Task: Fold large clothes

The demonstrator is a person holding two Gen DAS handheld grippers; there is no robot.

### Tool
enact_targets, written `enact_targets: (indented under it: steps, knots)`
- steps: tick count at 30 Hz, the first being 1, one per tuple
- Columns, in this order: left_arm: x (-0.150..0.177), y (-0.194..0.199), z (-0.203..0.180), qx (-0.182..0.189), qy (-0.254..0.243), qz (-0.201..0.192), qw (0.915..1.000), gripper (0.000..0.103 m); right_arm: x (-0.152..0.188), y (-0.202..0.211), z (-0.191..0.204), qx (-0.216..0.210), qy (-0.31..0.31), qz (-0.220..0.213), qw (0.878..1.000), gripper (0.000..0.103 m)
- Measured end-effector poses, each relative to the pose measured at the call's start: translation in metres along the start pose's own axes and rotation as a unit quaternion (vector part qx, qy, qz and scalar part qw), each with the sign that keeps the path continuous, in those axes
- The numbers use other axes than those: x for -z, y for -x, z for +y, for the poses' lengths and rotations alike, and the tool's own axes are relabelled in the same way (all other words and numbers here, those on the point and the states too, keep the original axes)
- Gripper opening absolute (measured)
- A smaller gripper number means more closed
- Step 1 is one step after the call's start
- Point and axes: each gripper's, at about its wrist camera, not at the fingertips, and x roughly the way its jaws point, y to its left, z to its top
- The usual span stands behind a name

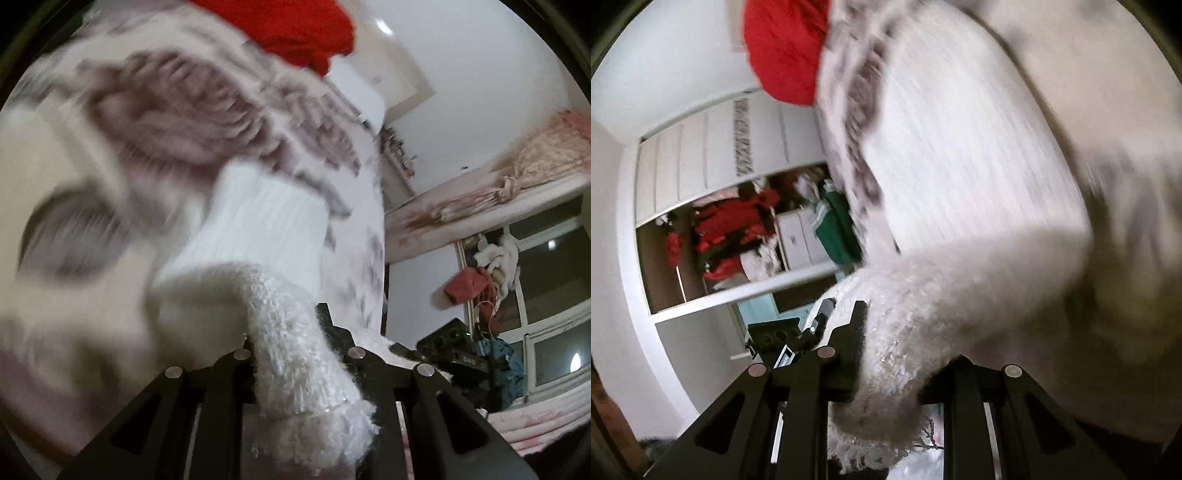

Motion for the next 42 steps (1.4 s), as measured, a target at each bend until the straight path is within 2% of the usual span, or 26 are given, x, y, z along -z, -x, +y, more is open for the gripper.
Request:
enact_targets:
  steps: [1, 4, 7, 10, 13, 15, 19, 22, 23, 26, 27, 29, 30, 31, 32, 33, 35, 36, 39, 41, 42]
  knots:
    - [-0.021, -0.018, -0.001, 0.007, -0.005, -0.002, 1.0000, 0.015, -0.027, 0.002, 0.011, 0.008, 0.012, -0.017, 1.000, 0.020]
    - [-0.069, -0.069, 0.005, 0.009, -0.009, 0.007, 0.9999, 0.015, -0.085, 0.015, 0.010, 0.013, 0.005, -0.047, 0.999, 0.020]
    - [-0.103, -0.116, 0.019, -0.004, -0.011, 0.031, 0.9995, 0.015, -0.143, -0.003, 0.008, 0.035, -0.005, -0.069, 0.997, 0.019]
    - [-0.124, -0.157, 0.043, -0.004, 0.016, 0.062, 0.9980, 0.016, -0.189, -0.023, -0.006, 0.051, -0.032, -0.081, 0.995, 0.019]
    - [-0.135, -0.193, 0.069, -0.008, 0.039, 0.085, 0.9956, 0.017, -0.223, -0.020, -0.046, 0.071, -0.047, -0.092, 0.992, 0.019]
    - [-0.138, -0.214, 0.082, -0.009, 0.051, 0.097, 0.9940, 0.017, -0.241, -0.033, -0.060, 0.084, -0.065, -0.102, 0.989, 0.018]
    - [-0.144, -0.228, 0.094, -0.006, 0.075, 0.113, 0.9908, 0.018, -0.265, -0.046, -0.085, 0.082, -0.105, -0.107, 0.985, 0.018]
    - [-0.147, -0.205, 0.077, -0.011, 0.074, 0.128, 0.9889, 0.019, -0.270, -0.038, -0.071, 0.073, -0.119, -0.079, 0.987, 0.019]
    - [-0.149, -0.200, 0.072, -0.011, 0.075, 0.132, 0.9884, 0.019, -0.268, -0.034, -0.065, 0.067, -0.120, -0.073, 0.988, 0.023]
    - [-0.151, -0.172, 0.053, 0.004, 0.070, 0.130, 0.9891, 0.024, -0.253, -0.016, -0.040, 0.023, -0.118, -0.064, 0.991, 0.029]
    - [-0.152, -0.163, 0.047, 0.016, 0.072, 0.123, 0.9896, 0.028, -0.249, -0.010, -0.034, 0.011, -0.115, -0.065, 0.991, 0.030]
    - [-0.157, -0.158, 0.042, 0.036, 0.072, 0.116, 0.9900, 0.044, -0.244, -0.004, -0.023, -0.016, -0.114, -0.079, 0.990, 0.036]
    - [-0.161, -0.159, 0.039, 0.044, 0.074, 0.112, 0.9900, 0.066, -0.241, -0.002, -0.020, -0.028, -0.117, -0.085, 0.989, 0.040]
    - [-0.165, -0.161, 0.038, 0.044, 0.071, 0.107, 0.9907, 0.088, -0.244, -0.004, -0.019, -0.047, -0.126, -0.095, 0.986, 0.052]
    - [-0.172, -0.164, 0.035, 0.033, 0.064, 0.095, 0.9929, 0.092, -0.244, -0.003, -0.019, -0.056, -0.131, -0.103, 0.984, 0.063]
    - [-0.177, -0.166, 0.034, 0.029, 0.062, 0.087, 0.9938, 0.093, -0.246, -0.005, -0.017, -0.065, -0.138, -0.112, 0.982, 0.068]
    - [-0.190, -0.169, 0.032, 0.032, 0.057, 0.075, 0.9950, 0.093, -0.253, -0.001, -0.011, -0.101, -0.134, -0.147, 0.975, 0.069]
    - [-0.194, -0.169, 0.031, 0.024, 0.052, 0.066, 0.9962, 0.093, -0.254, 0.005, -0.009, -0.100, -0.126, -0.156, 0.975, 0.070]
    - [-0.197, -0.161, 0.027, 0.002, 0.026, 0.044, 0.9987, 0.093, -0.259, 0.019, 0.012, -0.020, -0.076, -0.175, 0.981, 0.070]
    - [-0.189, -0.151, 0.026, -0.020, 0.007, 0.032, 0.9993, 0.093, -0.250, 0.020, 0.034, 0.083, -0.019, -0.157, 0.984, 0.070]
    - [-0.181, -0.143, 0.024, -0.040, -0.011, 0.025, 0.9988, 0.093, -0.242, 0.018, 0.040, 0.125, 0.009, -0.148, 0.981, 0.070]
